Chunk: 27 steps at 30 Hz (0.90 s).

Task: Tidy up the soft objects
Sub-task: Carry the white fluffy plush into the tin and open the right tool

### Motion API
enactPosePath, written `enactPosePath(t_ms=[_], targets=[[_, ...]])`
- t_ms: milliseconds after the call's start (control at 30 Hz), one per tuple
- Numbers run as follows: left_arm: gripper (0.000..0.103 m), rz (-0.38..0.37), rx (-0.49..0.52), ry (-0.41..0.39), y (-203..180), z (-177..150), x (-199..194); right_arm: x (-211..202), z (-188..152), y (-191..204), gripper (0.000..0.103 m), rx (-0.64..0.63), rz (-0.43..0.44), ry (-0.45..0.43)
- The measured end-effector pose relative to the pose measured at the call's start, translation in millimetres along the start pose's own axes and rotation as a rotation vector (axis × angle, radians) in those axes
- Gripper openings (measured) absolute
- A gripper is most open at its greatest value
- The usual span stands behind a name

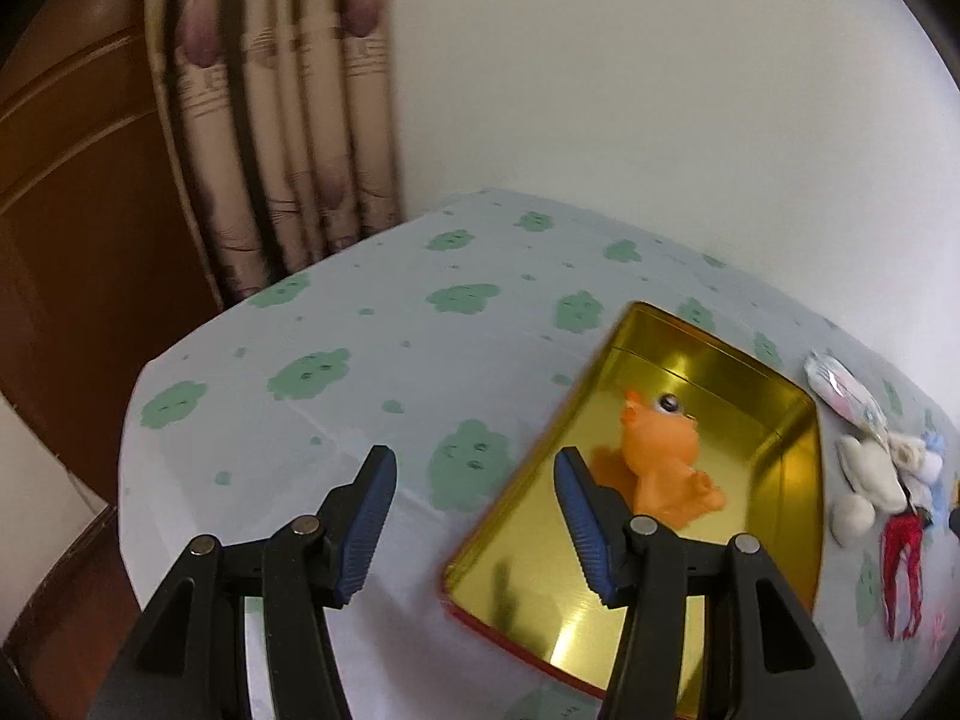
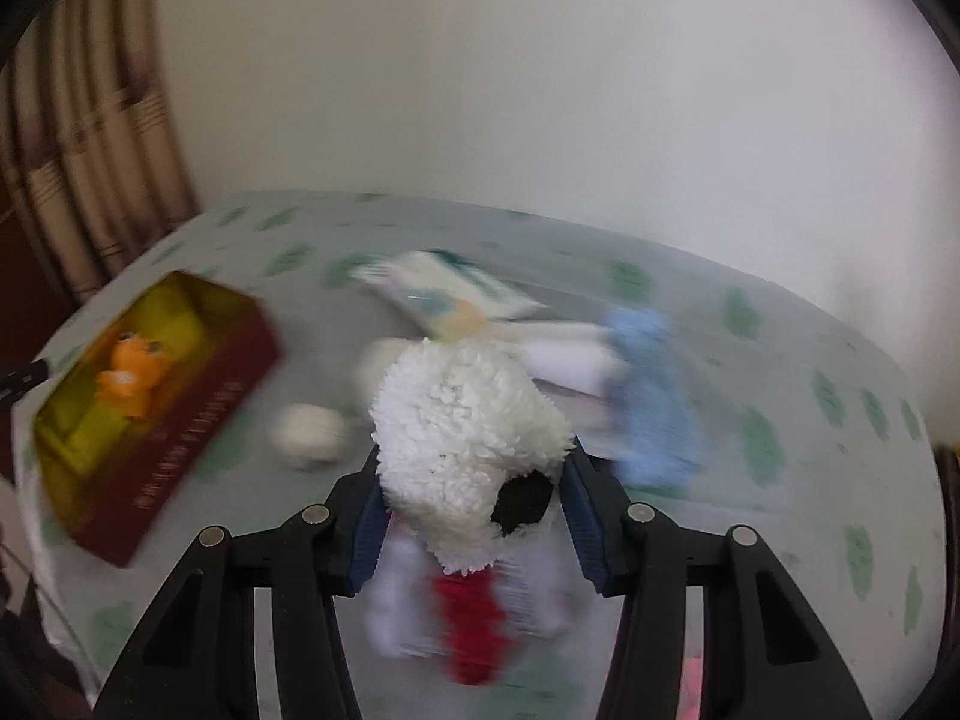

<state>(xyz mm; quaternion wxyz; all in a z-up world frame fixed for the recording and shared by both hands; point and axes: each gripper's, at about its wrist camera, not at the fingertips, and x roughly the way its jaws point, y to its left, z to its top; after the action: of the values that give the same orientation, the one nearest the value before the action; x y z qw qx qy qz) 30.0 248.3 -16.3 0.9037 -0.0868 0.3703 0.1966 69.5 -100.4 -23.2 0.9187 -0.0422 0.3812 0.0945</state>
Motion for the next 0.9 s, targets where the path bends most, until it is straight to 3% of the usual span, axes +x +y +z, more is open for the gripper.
enactPosePath(t_ms=[200,400,667,900], targets=[[0.056,0.031,-0.033,0.004,16,-1,-1,11,11,81,0.049,-0.125,0.128,0.027],[0.056,0.058,-0.089,0.004,36,-1,-4,19,16,140,0.049,-0.227,0.198,0.031],[0.056,0.126,-0.160,-0.002,61,0,-8,48,41,185,0.049,-0.302,0.198,0.049],[0.056,0.113,-0.196,0.005,69,2,-7,80,52,206,0.049,-0.334,0.170,0.090]])
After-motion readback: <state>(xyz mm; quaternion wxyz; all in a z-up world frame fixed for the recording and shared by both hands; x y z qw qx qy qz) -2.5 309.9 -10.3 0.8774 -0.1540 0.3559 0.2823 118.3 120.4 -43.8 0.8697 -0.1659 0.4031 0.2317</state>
